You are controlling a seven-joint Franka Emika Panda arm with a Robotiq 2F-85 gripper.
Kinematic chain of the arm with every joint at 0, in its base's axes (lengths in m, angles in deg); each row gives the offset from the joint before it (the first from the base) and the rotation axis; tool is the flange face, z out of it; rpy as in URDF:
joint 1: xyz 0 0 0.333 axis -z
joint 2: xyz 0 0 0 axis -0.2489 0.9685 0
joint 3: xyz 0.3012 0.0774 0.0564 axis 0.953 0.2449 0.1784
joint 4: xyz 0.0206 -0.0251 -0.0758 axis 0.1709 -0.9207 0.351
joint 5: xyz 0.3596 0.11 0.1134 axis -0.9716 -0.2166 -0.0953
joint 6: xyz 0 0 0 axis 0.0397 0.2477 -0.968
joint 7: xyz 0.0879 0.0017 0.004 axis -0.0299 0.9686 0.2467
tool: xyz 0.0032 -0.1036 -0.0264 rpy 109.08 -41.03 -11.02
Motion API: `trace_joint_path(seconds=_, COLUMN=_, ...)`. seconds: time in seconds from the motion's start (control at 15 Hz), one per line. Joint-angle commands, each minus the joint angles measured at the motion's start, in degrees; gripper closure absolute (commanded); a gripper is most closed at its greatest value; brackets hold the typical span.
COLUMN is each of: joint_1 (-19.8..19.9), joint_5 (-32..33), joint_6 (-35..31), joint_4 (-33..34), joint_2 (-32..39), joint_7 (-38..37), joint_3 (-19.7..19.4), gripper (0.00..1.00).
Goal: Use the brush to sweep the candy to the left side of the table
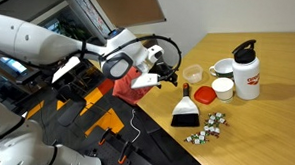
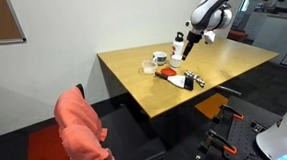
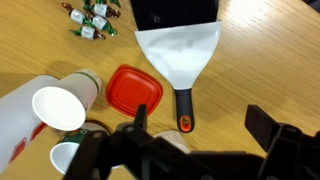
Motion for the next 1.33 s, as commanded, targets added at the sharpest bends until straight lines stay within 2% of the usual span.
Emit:
trace_joint_path(seconds=0.0, joint_1=5.23, joint_5=-3.11, joint_6=0.79, joint_4=8.54, joint_2=7.68, joint_7=6.28, joint_3=4.37, gripper=0.00)
trace_joint_path(seconds=0.07, joint_1=4.44, joint_5=-0.92, joint_6=0.03, joint_4=3.98, joint_2=3.84, joint_7=3.23, joint_3=3.91, gripper=0.00)
trace_joint_path(seconds=0.27, joint_1=5.92, joint_5=-0.69, joint_6=0.02, joint_4=7.40, joint_2=7.44, joint_7=3.52, joint_3=4.91, gripper=0.00)
trace_joint_path(seconds=0.47, joint_1=5.93, joint_5=-0.66, joint_6=0.02, joint_4=7.84, joint_2=7.77, joint_7=3.50, joint_3=5.04, gripper=0.00)
trace_joint_path(seconds=0.67, joint_1=5.49, joint_5=-0.74, joint_6=-2.42, joint_4=10.91, joint_2=11.97, joint_7=1.15, joint_3=5.77, gripper=0.00)
trace_joint_path(seconds=0.93, joint_1=7.55, joint_5=-1.84, joint_6=-3.21, joint_4=15.75, joint_2=17.99, joint_7=2.25, joint_3=9.29, gripper=0.00)
trace_joint_path(seconds=1.27, joint_1=9.40, joint_5=-0.55, joint_6=-3.13, joint_4=22.57, joint_2=25.16, joint_7=1.55, joint_3=11.86, gripper=0.00)
